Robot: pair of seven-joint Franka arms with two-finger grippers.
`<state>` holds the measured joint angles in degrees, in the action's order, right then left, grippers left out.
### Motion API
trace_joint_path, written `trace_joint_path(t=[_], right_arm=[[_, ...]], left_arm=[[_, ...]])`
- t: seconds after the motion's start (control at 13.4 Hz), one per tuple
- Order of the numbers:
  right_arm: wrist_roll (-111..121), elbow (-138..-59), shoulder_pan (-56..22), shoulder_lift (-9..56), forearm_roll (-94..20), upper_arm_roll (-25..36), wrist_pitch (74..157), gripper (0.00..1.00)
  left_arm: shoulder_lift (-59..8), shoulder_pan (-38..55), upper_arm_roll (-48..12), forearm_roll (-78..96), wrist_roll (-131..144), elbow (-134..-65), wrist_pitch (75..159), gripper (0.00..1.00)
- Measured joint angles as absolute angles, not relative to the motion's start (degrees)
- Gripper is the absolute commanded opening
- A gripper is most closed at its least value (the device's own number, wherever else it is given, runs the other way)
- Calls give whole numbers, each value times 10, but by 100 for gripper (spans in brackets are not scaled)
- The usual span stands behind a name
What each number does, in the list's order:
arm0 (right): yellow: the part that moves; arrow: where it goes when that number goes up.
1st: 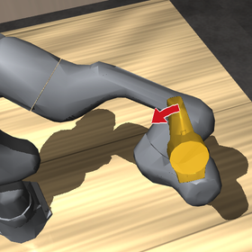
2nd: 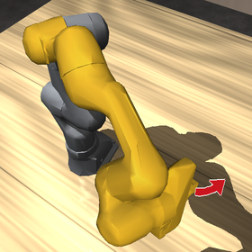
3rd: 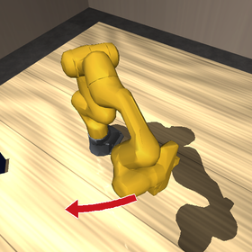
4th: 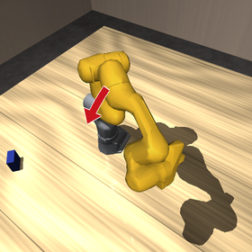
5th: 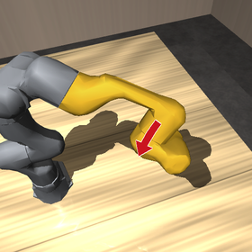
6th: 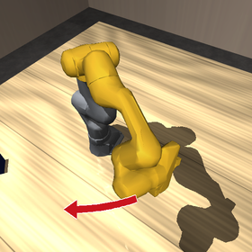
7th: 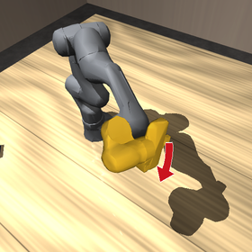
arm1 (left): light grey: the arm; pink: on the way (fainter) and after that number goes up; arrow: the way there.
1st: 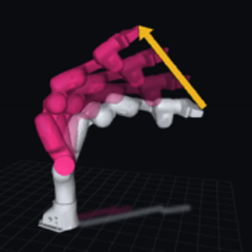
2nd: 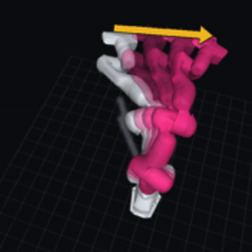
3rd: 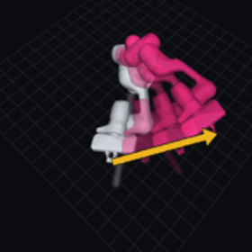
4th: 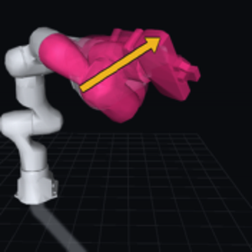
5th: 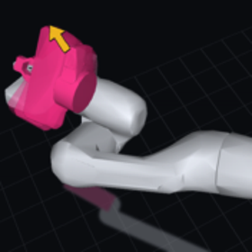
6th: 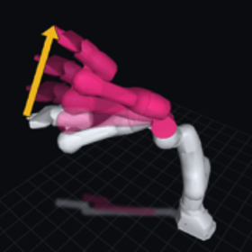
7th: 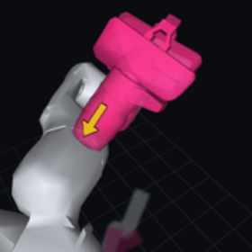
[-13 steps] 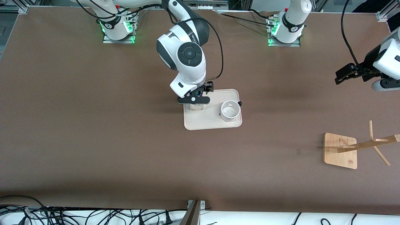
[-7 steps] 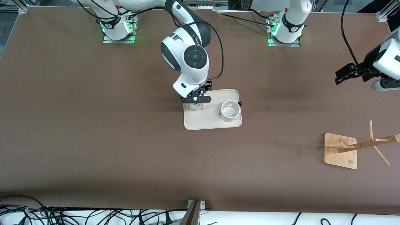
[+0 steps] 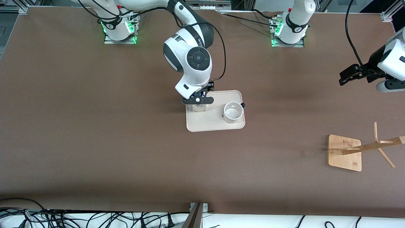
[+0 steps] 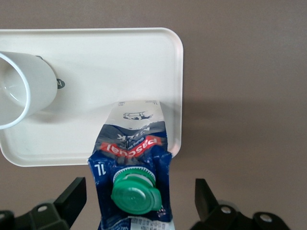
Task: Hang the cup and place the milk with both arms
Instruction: 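Lower the right gripper and grasp the blue milk carton, then lift the milk carton with the right gripper and carry it aside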
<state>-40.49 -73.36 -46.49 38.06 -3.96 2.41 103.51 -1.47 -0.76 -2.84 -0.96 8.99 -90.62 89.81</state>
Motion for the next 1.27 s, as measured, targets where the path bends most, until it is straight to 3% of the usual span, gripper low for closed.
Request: trace_joint_path(t=[0.15, 0.3, 1.27], right_arm=[[-404, -734, -465, 381, -40, 24, 1035, 64], [-404, -734, -465, 381, -40, 22, 1034, 58], [-417, -729, -466, 378, -40, 22, 1035, 55]], left_arm=[[-15, -8, -28, -10, 90, -906, 898, 100], [-15, -8, -28, -10, 90, -906, 899, 100], [-15, -8, -29, -10, 90, -906, 900, 100]])
